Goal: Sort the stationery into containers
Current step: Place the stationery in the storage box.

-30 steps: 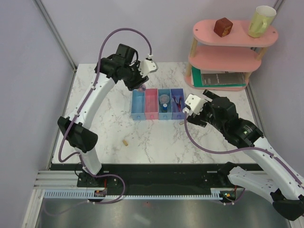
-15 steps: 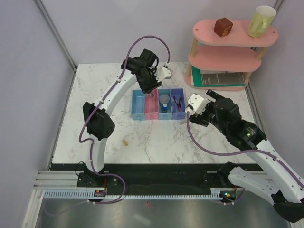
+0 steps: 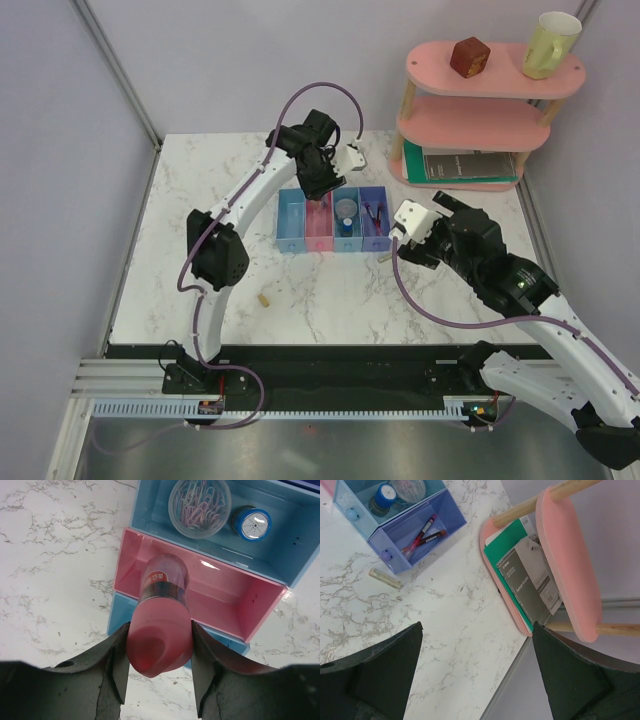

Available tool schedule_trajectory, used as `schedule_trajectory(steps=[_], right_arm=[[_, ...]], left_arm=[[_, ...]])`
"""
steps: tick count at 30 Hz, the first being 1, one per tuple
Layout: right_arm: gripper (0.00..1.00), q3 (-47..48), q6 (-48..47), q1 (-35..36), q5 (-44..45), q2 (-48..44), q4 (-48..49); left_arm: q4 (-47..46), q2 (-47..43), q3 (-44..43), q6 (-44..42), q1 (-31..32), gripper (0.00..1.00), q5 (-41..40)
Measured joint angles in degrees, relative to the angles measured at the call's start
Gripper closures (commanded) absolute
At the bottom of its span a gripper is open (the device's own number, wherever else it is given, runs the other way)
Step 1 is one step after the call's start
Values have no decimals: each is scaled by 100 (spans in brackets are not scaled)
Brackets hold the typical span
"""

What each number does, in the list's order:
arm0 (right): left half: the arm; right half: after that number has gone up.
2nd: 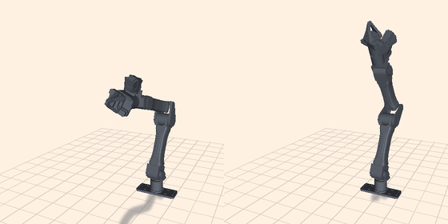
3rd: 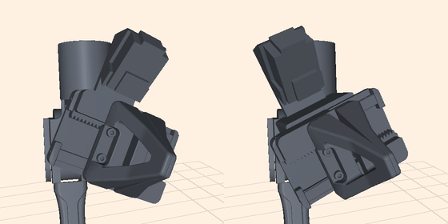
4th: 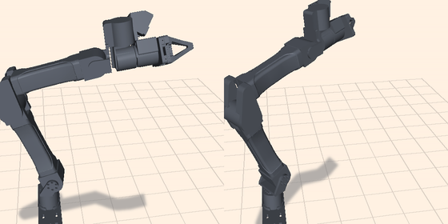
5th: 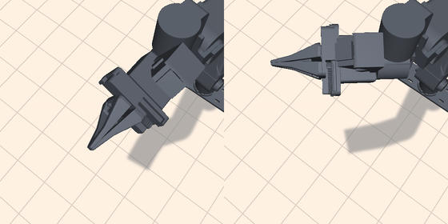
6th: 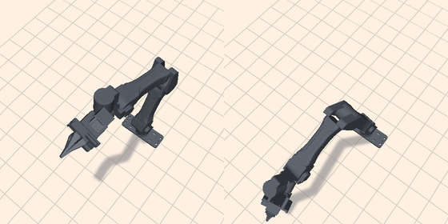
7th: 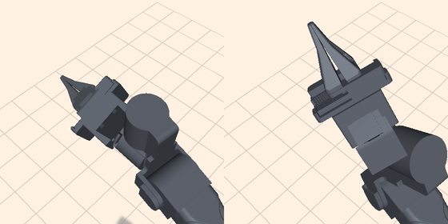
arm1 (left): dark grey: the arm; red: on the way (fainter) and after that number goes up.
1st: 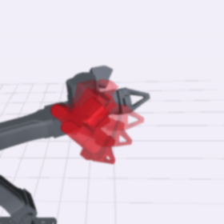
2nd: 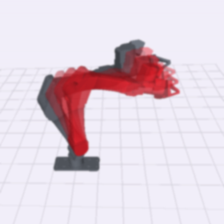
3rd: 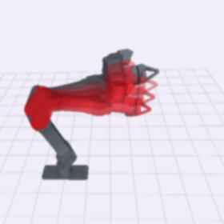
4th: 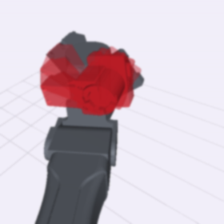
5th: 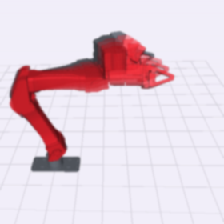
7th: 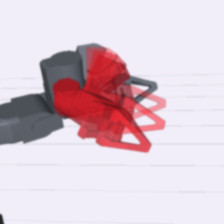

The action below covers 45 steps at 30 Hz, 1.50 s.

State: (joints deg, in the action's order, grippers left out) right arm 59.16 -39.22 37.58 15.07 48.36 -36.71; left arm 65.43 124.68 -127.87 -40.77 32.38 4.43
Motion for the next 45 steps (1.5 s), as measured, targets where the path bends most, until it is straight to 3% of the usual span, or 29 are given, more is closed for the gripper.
schedule_trajectory(steps=[10, 16, 18, 22, 31, 45], right_arm=[[2, -63, 0, 0, -2, -52, 13], [2, -129, 2, 0, -20, -107, 59], [2, -162, 2, 0, -20, -114, 61], [2, -173, 2, 0, -22, -122, 72], [2, -175, 4, -11, -22, -155, 72], [2, -192, 7, -33, -22, -197, 72]], left_arm=[[-315, 304, 0, 7, 0, 97, -190], [-468, 323, 2, 7, 0, 74, -262], [-496, 332, 4, 7, 0, 59, -264], [-588, 376, 46, 7, 0, 46, -262], [-684, 431, 170, 7, 0, 31, -278], [-726, 363, 170, 90, 2, 18, -273]])
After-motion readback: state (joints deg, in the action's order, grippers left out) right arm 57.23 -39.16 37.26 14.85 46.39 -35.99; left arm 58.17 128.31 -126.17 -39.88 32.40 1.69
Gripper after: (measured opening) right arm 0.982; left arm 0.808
